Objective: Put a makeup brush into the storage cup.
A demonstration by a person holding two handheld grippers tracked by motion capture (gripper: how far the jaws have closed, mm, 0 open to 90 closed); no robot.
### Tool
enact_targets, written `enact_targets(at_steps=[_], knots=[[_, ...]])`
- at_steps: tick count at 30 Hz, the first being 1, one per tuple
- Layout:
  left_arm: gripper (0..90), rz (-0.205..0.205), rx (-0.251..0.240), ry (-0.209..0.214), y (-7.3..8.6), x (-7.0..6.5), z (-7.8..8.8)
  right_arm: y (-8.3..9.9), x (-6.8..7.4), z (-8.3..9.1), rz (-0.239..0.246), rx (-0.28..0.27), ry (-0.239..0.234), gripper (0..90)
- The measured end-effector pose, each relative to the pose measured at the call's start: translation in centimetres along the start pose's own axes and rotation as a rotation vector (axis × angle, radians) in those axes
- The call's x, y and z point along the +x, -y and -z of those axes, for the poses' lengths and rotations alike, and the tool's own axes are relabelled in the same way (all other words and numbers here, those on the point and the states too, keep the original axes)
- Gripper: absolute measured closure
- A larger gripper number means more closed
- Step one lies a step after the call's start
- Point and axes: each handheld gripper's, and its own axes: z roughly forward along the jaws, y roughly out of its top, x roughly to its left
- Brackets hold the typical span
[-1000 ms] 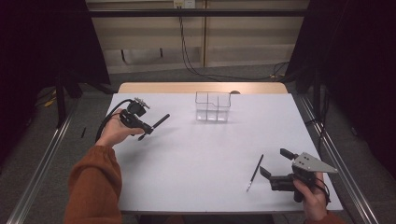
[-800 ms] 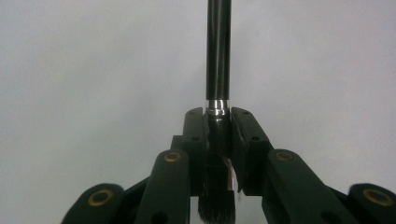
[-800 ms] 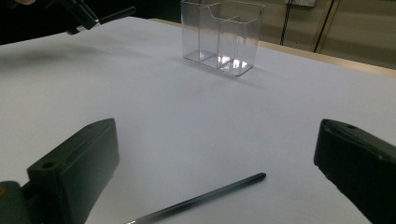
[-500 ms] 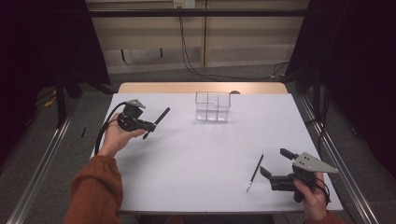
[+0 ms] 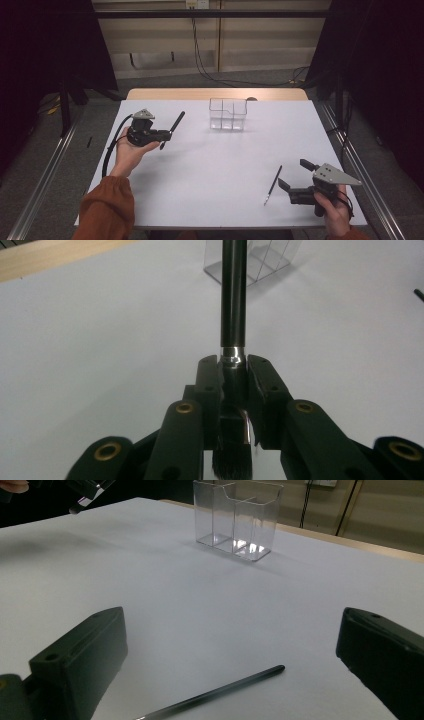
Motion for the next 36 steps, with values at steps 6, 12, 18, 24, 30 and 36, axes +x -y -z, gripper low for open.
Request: enact_targets(at_steps=[6, 12, 18, 24, 30, 36], knots=[[76.9, -0.005, -0.047, 0.025, 0.5, -0.7, 0.5, 0.0, 0.0, 0.0, -0.003, -0.002, 0.004, 0.0], [76.8, -0.007, -0.092, 0.059, 1.0, -1.6, 1.1, 0.0, 0.0, 0.0, -0.001, -0.001, 0.003, 0.0], [76.8, -0.043, -0.106, 0.082, 1.0, -3.1, 1.4, 0.0, 0.0, 0.0, -0.002, 0.001, 0.001, 0.0], [76.9, -0.06, -0.107, 0.103, 1.2, -3.9, 1.4, 0.0, 0.0, 0.0, 0.002, -0.003, -0.004, 0.0], [76.9, -0.062, -0.115, 0.131, 1.4, -4.7, 1.2, 0.0, 0.0, 0.1, 0.0, -0.006, -0.004, 0.0], [76.9, -0.077, -0.119, 0.165, 1.0, -6.0, 0.9, 0.0, 0.0, 0.0, 0.0, -0.004, -0.004, 0.0]])
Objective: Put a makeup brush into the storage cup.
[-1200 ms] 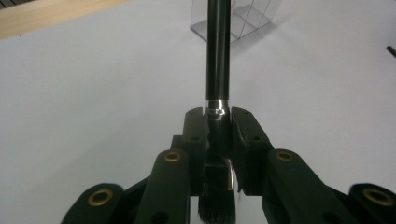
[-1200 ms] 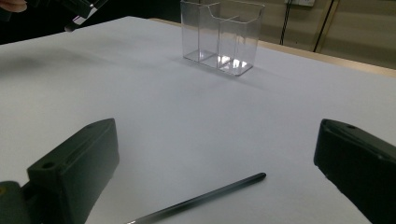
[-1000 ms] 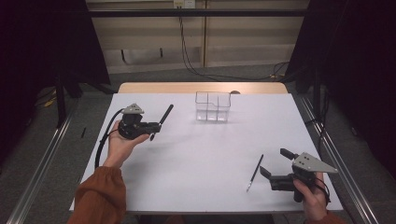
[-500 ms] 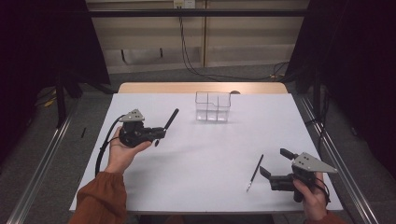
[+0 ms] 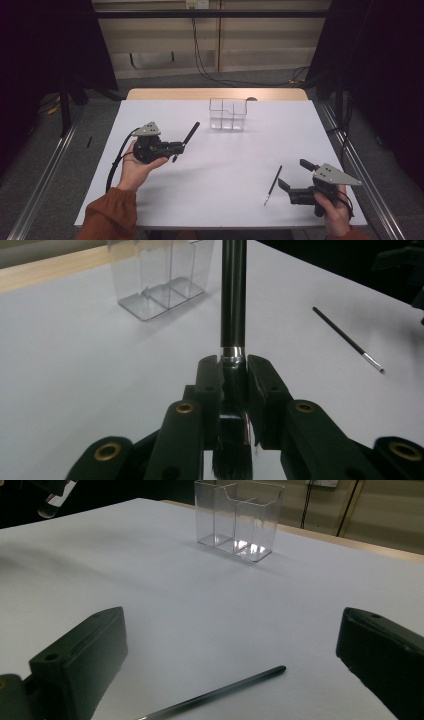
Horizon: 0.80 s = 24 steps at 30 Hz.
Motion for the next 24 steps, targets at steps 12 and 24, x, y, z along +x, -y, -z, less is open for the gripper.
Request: enact_targets(at_steps=[12, 24], knots=[[76.9, -0.035, 0.017, 0.05, -0.4, -1.6, -0.8, 0.0, 0.0, 0.0, 0.005, -0.002, -0.001, 0.0], [76.9, -0.074, 0.016, 0.1, -1.4, -3.6, -1.4, 0.0, 0.0, 0.0, 0.004, -0.003, -0.003, 0.0]])
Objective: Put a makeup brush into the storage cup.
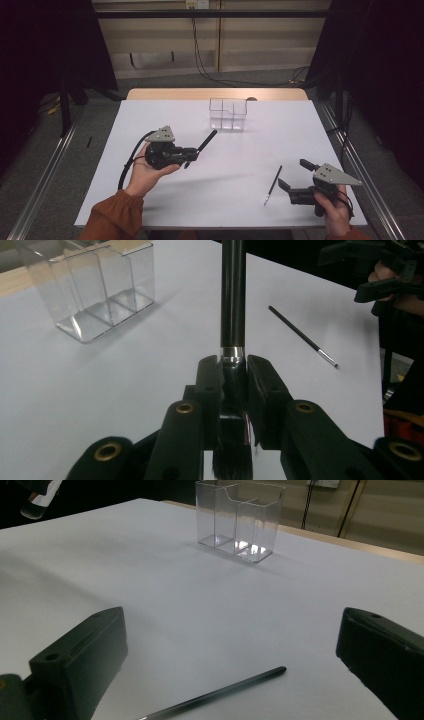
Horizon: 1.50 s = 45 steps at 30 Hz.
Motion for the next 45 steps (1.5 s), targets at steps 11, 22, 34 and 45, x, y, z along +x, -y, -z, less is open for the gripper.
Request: enact_targets(at_steps=[11, 22, 34, 45], knots=[[77.0, -0.015, 0.034, 0.032, -0.1, -1.4, -1.3, -0.1, 0.1, 0.0, -0.001, -0.006, -0.005, 0.0], [77.1, -0.035, 0.073, 0.071, -0.4, -2.7, -1.8, -0.5, 0.5, -0.5, 0.016, -0.017, -0.027, 0.0], [77.1, -0.054, 0.115, 0.11, -0.7, -3.7, -2.4, -1.4, 1.0, -1.6, 0.033, -0.027, -0.07, 0.0], [77.1, -0.092, 0.197, 0.139, -1.4, -4.5, -2.9, -2.1, 1.8, -2.5, 0.055, -0.026, -0.113, 0.0]])
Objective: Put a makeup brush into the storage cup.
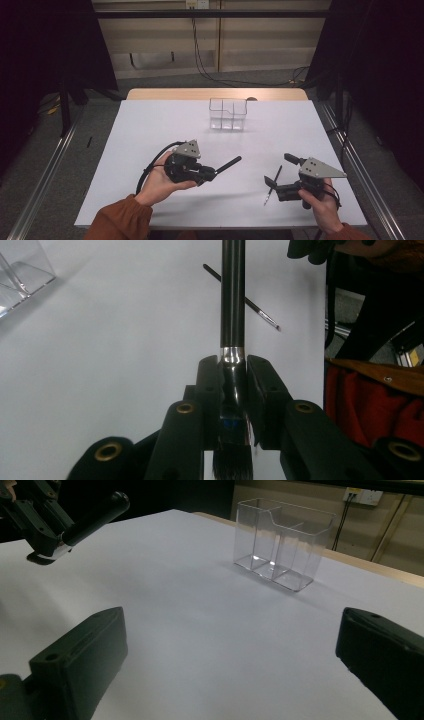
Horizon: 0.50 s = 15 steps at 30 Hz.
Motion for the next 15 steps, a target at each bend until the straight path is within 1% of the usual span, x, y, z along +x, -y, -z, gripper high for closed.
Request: enact_targets(at_steps=[3, 6, 7, 9, 12, 14, 15], knots=[[77.1, -0.01, 0.02, -0.008, -0.2, -0.1, 0.1, -0.3, 0.1, -0.2, -0.003, 0.012, -0.004, 0.0], [77.2, -0.01, 0.029, -0.01, -0.3, -0.1, 0.2, -0.5, 0.3, -0.4, 0.01, 0.023, -0.034, 0.0], [77.1, -0.017, 0.036, -0.013, -0.3, -0.1, 0.2, -0.6, 0.3, -0.4, 0.013, 0.028, -0.044, 0.0], [77.1, -0.038, 0.04, -0.016, -0.3, -0.1, 0.3, -0.7, 0.5, -0.6, 0.019, 0.038, -0.043, 0.0], [77.2, -0.047, 0.068, -0.027, -0.2, -0.2, 0.1, -0.9, 0.6, -0.9, 0.03, 0.059, -0.067, 0.0], [77.2, -0.052, 0.092, -0.025, -0.3, -0.2, -0.1, -1.1, 0.7, -1.1, 0.044, 0.076, -0.086, 0.0], [77.2, -0.062, 0.105, -0.03, -0.3, -0.2, -0.1, -1.1, 0.8, -1.2, 0.045, 0.081, -0.096, 0.0]])
